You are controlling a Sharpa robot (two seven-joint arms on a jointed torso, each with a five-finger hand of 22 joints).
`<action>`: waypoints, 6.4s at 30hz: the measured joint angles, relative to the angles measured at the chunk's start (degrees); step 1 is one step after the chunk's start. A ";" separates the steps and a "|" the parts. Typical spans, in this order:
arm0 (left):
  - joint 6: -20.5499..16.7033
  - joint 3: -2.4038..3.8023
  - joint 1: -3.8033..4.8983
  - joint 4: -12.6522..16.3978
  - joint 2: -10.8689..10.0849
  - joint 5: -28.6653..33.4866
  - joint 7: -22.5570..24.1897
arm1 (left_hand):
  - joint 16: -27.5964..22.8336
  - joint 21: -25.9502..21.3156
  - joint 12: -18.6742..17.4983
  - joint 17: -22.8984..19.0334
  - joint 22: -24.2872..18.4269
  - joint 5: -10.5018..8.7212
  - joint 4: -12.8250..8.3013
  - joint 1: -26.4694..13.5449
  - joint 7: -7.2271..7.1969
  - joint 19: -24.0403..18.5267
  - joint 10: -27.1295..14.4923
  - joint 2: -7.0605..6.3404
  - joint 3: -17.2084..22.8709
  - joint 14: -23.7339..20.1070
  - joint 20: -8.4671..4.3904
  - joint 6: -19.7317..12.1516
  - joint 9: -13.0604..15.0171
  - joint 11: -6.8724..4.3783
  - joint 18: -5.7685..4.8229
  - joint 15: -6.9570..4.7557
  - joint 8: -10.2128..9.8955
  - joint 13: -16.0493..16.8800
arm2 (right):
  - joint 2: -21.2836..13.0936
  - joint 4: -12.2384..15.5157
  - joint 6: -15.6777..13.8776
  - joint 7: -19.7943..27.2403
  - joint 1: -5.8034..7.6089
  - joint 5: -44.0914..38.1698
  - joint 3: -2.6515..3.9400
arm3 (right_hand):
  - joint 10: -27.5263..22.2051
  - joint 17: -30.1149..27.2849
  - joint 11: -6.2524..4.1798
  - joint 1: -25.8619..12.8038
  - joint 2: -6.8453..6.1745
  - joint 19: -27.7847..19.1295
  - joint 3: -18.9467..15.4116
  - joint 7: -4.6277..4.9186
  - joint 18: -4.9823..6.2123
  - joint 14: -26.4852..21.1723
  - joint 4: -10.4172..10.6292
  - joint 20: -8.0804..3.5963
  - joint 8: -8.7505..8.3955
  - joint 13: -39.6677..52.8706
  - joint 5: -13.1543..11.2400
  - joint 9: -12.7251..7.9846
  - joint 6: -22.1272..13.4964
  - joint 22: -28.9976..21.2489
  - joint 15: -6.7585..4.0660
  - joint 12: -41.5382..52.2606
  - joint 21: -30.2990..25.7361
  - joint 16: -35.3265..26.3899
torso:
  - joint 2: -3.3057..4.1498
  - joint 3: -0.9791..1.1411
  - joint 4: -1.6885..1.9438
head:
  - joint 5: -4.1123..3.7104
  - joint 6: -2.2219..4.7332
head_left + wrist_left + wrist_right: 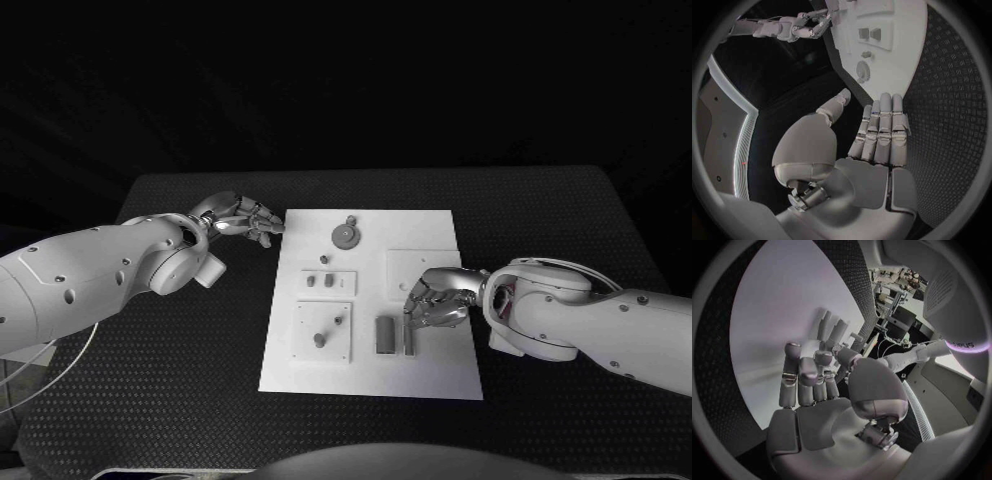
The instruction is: Assemble the parts on the task board
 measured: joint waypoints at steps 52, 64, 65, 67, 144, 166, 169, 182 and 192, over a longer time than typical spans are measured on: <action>0.11 -0.02 0.01 -0.14 0.02 -0.01 -0.05 | -0.22 0.00 0.00 0.20 -0.03 0.00 0.00 0.00 0.00 0.00 0.01 0.00 0.00 0.00 0.00 0.00 0.00 -0.01 0.00 0.00 0.00 -0.03 | 2.36 -1.52 -2.39 0.43 -1.41 -8.94 0.08 | 0.62 0.15 -1.03 6.38 -1.97 -0.20 0.39 -2.07 0.48 0.12 -2.46 -0.23 3.73 0.02 -0.22 2.27 3.39 0.00 -0.73 0.45 0.00 0.00 | -0.02 0.01 0.01 | -0.15 -0.19; 0.19 -0.03 0.00 -0.22 0.04 -0.04 -0.06 | -0.22 0.00 0.00 0.26 -0.03 0.00 0.00 0.00 0.00 0.00 0.01 0.00 0.00 0.00 0.00 0.00 -0.05 -0.01 0.00 0.00 0.00 -0.08 | 2.44 -2.34 -2.77 0.99 -1.61 -10.96 0.19 | 0.82 0.14 -1.24 6.44 -2.37 -0.20 0.40 -1.46 0.47 0.13 -2.46 -0.22 4.03 0.02 -0.22 2.33 4.21 0.00 -0.71 0.44 0.00 0.23 | -0.02 0.04 0.00 | -0.19 -0.21; 0.19 -0.03 0.00 -0.22 0.05 -0.05 -0.07 | -0.22 0.00 0.00 0.25 -0.03 0.00 0.00 0.00 0.00 0.00 0.01 0.00 0.00 0.00 0.00 0.00 -0.04 -0.01 0.00 0.00 0.00 -0.08 | 2.44 -2.53 -2.78 0.99 -1.66 -11.16 0.17 | 0.82 0.14 -1.23 6.44 -2.36 -0.20 0.40 -1.45 0.46 0.12 -2.46 -0.22 3.99 0.02 -0.22 2.08 4.21 0.00 -0.71 0.44 0.00 0.23 | -0.01 0.04 0.00 | -0.18 -0.22; 0.21 -0.03 -0.01 -0.25 0.09 -0.05 -0.07 | -0.22 0.00 0.00 0.25 -0.03 0.00 0.00 0.00 0.00 0.00 0.01 0.00 0.00 0.00 0.00 0.00 -0.04 -0.01 0.00 0.00 0.00 -0.08 | 2.41 -2.66 -2.82 1.02 -1.80 -11.52 0.14 | 0.82 0.14 -1.23 6.44 -2.37 -0.20 0.40 -1.45 0.46 0.12 -2.46 -0.22 3.82 0.02 -0.22 2.09 4.20 0.00 -0.70 0.44 0.00 0.23 | -0.01 0.04 0.00 | -0.10 -0.22; -5.13 0.20 3.13 -14.46 10.80 21.81 6.94 | -17.51 0.00 -0.27 -8.54 -10.62 0.00 3.37 -6.88 -3.81 -22.16 -19.50 -3.46 -2.82 -24.29 8.61 -10.78 -0.87 -0.80 0.02 6.63 -3.57 -7.35 | 23.48 -51.07 -6.17 30.81 -1.50 53.84 9.78 | -25.83 -23.23 10.85 -15.37 1.14 -47.32 -13.42 4.39 -9.80 -42.70 4.02 12.99 -6.17 -46.42 -0.22 -3.93 -20.48 -10.78 18.30 -56.03 -36.15 -65.63 | -6.48 -0.49 -1.82 | -0.39 18.45; -7.58 2.13 -0.16 -5.49 8.88 23.17 8.78 | -23.26 -3.04 -3.32 -37.67 -43.62 -2.45 11.93 -52.93 -9.90 -53.69 -56.73 4.75 -22.88 -55.76 3.48 -42.30 -21.96 -7.49 0.04 -1.69 -16.35 -10.47 | 20.07 -42.61 -7.96 31.17 -2.48 56.88 9.88 | -63.60 -45.33 2.15 -51.71 1.26 -64.53 -36.02 -4.06 -13.33 -68.40 13.22 2.36 -10.27 -56.49 -2.67 -30.54 -52.86 -64.41 8.33 -59.25 -44.61 -79.66 | -8.72 -0.42 -2.07 | -0.19 15.84; -10.54 3.41 -2.29 -0.62 7.64 23.93 9.73 | -23.70 -3.33 -3.33 -39.80 -45.96 -2.56 12.14 -56.08 -10.27 -55.72 -59.14 5.58 -24.49 -57.73 3.05 -44.26 -23.58 -7.90 0.05 -2.34 -17.27 -10.70 | 18.37 -37.75 -10.65 31.65 -3.02 57.94 9.85 | -66.00 -46.81 1.45 -53.95 1.13 -65.29 -37.18 -4.72 -13.34 -69.82 13.62 1.60 -10.47 -56.92 -2.72 -32.42 -54.87 -68.61 7.44 -59.25 -45.03 -80.52 | -10.24 -0.79 -2.39 | -0.29 14.43; -27.51 7.75 -9.88 17.45 3.23 28.55 16.30 | -24.16 -3.64 -3.60 -42.93 -49.41 -2.85 12.47 -60.37 -10.85 -58.47 -62.42 6.83 -26.69 -60.58 2.34 -46.89 -25.94 -8.54 0.05 -3.29 -18.43 -11.03 | 10.77 -15.14 -28.08 35.55 -5.70 65.60 9.68 | -69.41 -48.94 0.41 -57.04 0.97 -66.22 -38.88 -5.78 -13.33 -72.11 14.06 0.68 -10.93 -57.53 -2.93 -35.12 -57.68 -74.80 6.35 -59.52 -45.62 -81.61 | -13.24 -1.53 -3.04 | -0.42 12.24; -33.50 8.16 -10.70 19.46 2.71 30.60 18.86 | -24.16 -3.64 -3.60 -42.93 -49.41 -2.85 12.47 -60.37 -10.85 -58.46 -62.42 6.83 -26.69 -60.58 2.34 -46.89 -25.95 -8.54 0.05 -3.29 -18.43 -11.02 | 8.29 -7.60 -38.23 38.18 -6.60 70.21 9.61 | -69.41 -48.99 0.41 -57.04 0.97 -66.21 -38.88 -5.77 -13.33 -72.11 14.06 0.69 -10.93 -57.53 -2.93 -35.13 -57.67 -74.85 6.35 -59.52 -45.62 -81.61 | -13.43 -1.58 -3.08 | -0.42 12.21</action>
